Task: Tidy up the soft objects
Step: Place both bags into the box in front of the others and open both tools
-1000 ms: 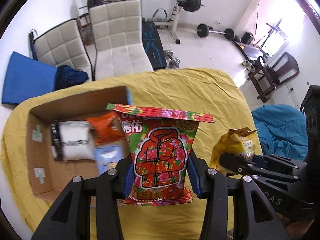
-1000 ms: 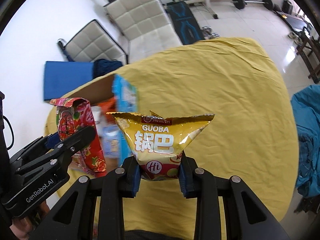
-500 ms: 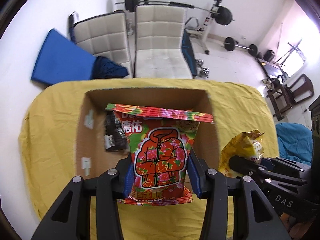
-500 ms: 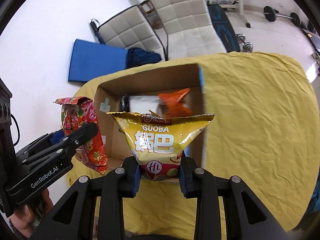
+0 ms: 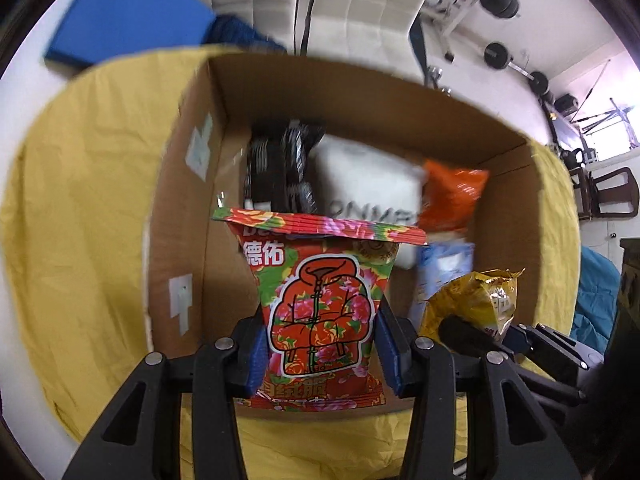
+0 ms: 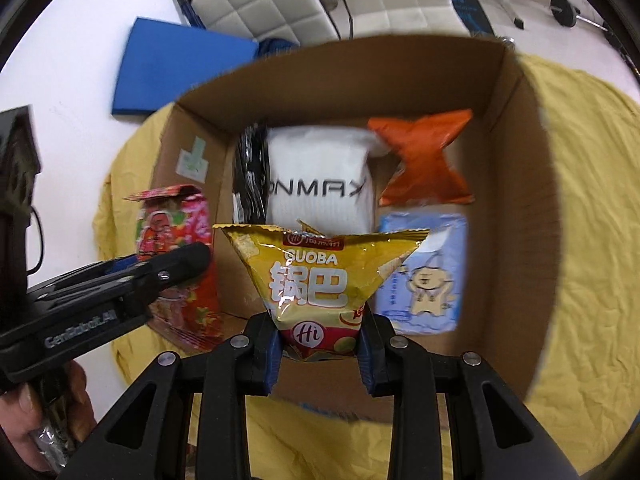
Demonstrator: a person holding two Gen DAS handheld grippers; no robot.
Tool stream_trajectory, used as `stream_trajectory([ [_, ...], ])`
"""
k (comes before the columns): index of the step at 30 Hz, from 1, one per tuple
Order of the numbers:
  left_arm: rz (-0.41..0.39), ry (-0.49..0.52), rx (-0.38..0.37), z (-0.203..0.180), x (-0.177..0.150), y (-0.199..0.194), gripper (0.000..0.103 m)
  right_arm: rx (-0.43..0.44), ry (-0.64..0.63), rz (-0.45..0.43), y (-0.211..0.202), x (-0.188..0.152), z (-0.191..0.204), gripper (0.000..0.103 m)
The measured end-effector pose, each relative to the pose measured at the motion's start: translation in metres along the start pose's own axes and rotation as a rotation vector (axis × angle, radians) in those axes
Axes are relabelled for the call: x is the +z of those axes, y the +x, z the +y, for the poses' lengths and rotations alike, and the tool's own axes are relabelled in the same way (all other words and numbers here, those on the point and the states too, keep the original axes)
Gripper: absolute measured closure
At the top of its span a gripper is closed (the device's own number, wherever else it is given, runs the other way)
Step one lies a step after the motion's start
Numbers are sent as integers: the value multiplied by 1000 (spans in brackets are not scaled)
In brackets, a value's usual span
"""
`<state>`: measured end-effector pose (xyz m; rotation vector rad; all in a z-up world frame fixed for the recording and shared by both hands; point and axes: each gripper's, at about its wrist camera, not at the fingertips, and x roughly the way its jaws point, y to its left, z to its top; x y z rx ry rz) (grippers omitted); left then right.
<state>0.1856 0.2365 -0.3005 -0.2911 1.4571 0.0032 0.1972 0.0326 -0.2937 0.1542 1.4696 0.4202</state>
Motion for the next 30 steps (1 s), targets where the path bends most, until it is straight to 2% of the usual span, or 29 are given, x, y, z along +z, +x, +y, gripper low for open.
stream_trajectory([
  [6,126,-27,-18,24,6,53,60,-14,-2,64,47,-2,3,70],
  [10,166,-26,-14,29,5,73,60,-27,9,91,71,-4,2,70],
  [19,202,7,16,19,0,96,60,-64,23,136,103,-9,7,69],
  [27,197,15,43,6,-3,96,59,-97,5,163,113,-10,17,68],
  [28,196,18,50,6,-3,96,58,-101,4,164,113,-10,19,67],
  [30,193,21,57,6,-3,96,58,-108,6,169,114,-10,22,56],
])
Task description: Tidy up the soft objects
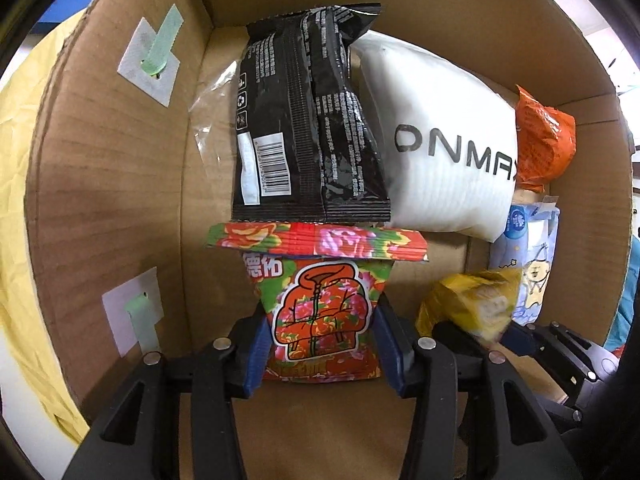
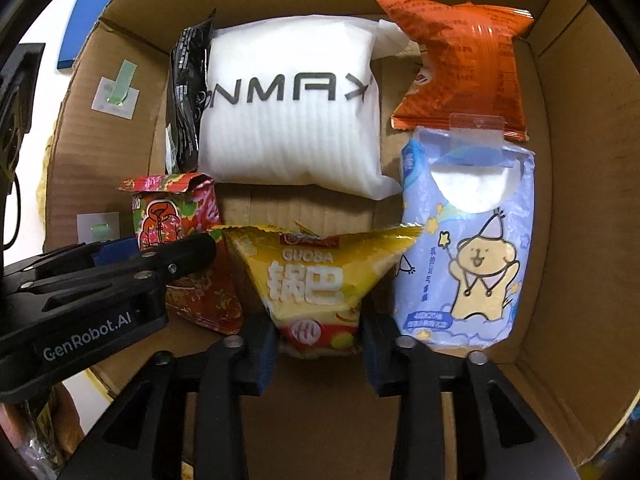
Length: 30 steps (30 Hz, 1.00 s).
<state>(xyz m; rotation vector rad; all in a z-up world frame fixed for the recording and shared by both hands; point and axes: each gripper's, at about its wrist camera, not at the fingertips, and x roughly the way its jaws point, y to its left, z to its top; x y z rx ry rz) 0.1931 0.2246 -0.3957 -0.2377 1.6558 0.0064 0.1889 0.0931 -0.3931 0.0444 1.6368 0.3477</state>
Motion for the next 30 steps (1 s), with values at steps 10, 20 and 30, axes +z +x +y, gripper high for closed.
stream_trajectory([
  [10,-55,-12,4,-11,1,-21,33,-19,29,-33,-18,-2,-3,33],
  [20,-155,3,55,-24,-9,-55,2,-79,66,-112,-55,1,-21,1],
  [30,-288,21,86,-33,-32,-112,2,-101,65,-202,-117,-21,-30,0],
])
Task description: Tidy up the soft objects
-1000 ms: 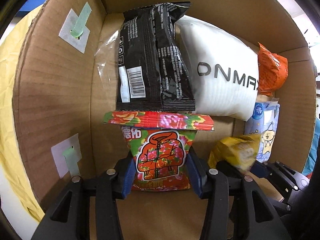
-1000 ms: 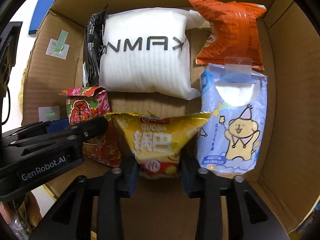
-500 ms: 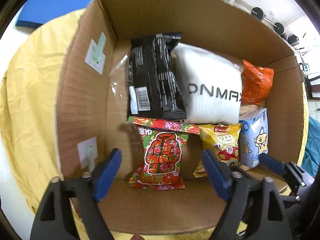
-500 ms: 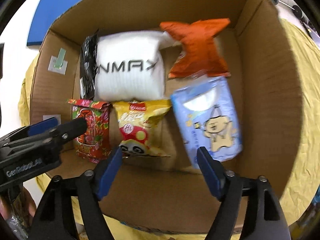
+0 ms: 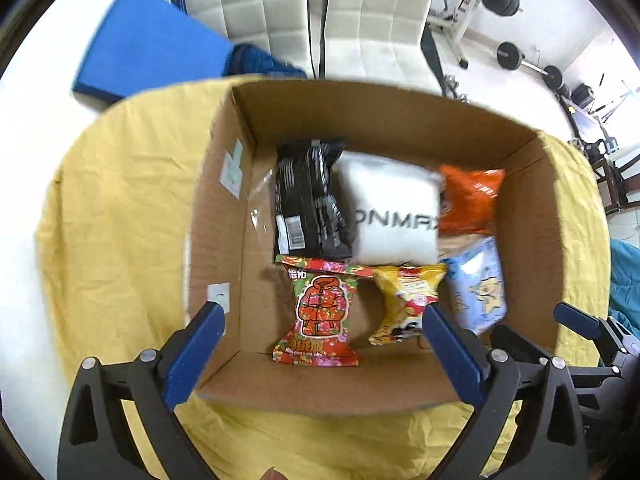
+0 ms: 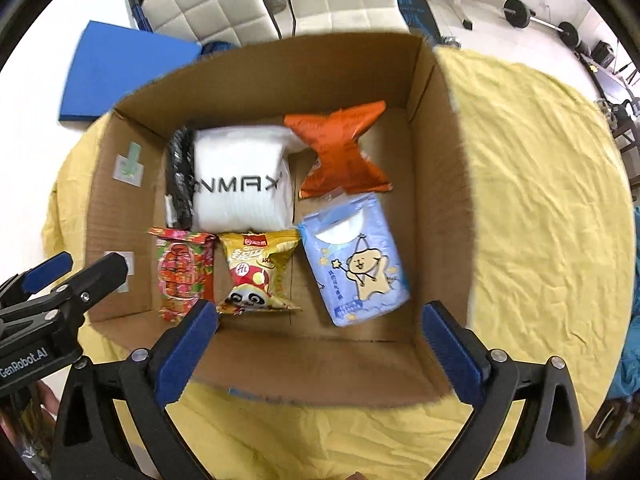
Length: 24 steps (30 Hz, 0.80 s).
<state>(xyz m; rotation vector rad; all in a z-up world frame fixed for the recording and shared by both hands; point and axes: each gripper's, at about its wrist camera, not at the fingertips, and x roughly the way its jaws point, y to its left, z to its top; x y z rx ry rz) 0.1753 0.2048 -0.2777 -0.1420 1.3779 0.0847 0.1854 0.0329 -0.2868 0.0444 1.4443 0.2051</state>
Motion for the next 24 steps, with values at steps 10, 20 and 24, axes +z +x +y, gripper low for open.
stream_trajectory([
  [10,-179,17,-20,-12,-28,-109,2,26,-13,-181,-138,-31,-16,0],
  [20,-276,34,-21,-25,-54,-180,2,24,-33,-295,-233,-72,-16,0],
  [24,-290,46,-14,-28,-65,-199,2,15,-35,-326,-261,-84,-17,0],
])
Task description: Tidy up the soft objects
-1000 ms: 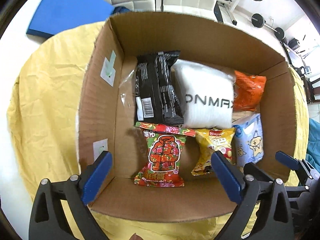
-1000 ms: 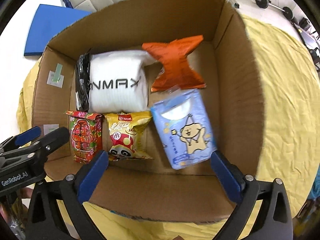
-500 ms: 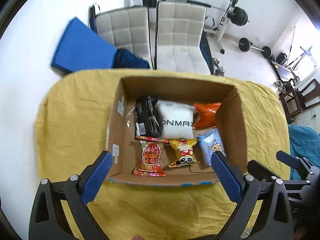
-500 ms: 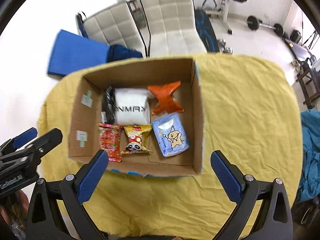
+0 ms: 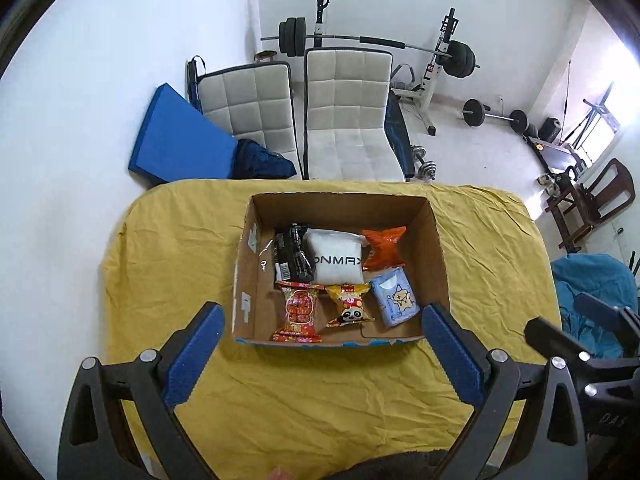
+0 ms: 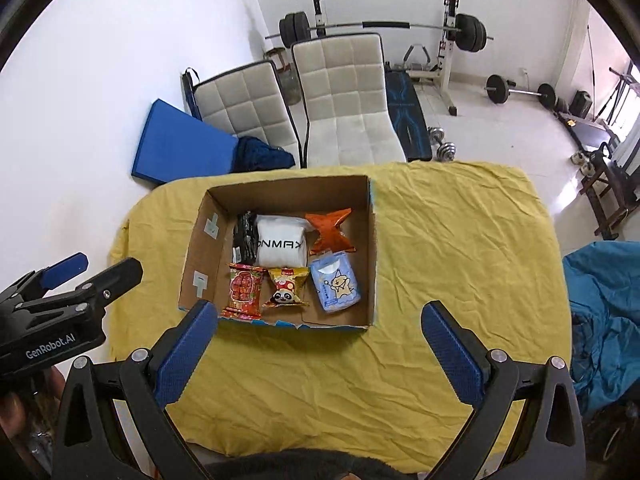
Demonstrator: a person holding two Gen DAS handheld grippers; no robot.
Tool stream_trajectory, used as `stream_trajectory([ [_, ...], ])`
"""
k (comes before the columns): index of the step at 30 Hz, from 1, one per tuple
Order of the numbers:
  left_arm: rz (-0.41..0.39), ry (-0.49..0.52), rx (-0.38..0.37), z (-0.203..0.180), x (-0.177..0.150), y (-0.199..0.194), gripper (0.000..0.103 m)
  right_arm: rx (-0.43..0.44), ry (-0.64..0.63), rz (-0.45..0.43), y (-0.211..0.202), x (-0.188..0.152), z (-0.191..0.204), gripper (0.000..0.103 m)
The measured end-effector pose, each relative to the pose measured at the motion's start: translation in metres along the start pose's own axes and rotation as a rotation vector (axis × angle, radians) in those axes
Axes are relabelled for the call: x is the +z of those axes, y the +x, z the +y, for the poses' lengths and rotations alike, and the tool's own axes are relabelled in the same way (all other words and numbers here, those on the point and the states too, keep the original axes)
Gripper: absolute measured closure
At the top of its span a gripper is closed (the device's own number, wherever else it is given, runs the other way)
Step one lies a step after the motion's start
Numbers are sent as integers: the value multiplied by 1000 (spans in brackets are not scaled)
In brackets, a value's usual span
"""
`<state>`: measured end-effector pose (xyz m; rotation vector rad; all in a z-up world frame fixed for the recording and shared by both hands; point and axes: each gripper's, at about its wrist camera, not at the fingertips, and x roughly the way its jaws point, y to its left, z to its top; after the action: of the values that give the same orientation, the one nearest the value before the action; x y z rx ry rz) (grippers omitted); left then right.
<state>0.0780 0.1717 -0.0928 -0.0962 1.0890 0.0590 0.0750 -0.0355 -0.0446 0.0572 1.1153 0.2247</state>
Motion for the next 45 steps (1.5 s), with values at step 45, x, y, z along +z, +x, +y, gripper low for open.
stream_trajectory([
  [45,-95,-65,22,-5,-25,-74,0,-84,-30,-104,-75,-9,-5,0],
])
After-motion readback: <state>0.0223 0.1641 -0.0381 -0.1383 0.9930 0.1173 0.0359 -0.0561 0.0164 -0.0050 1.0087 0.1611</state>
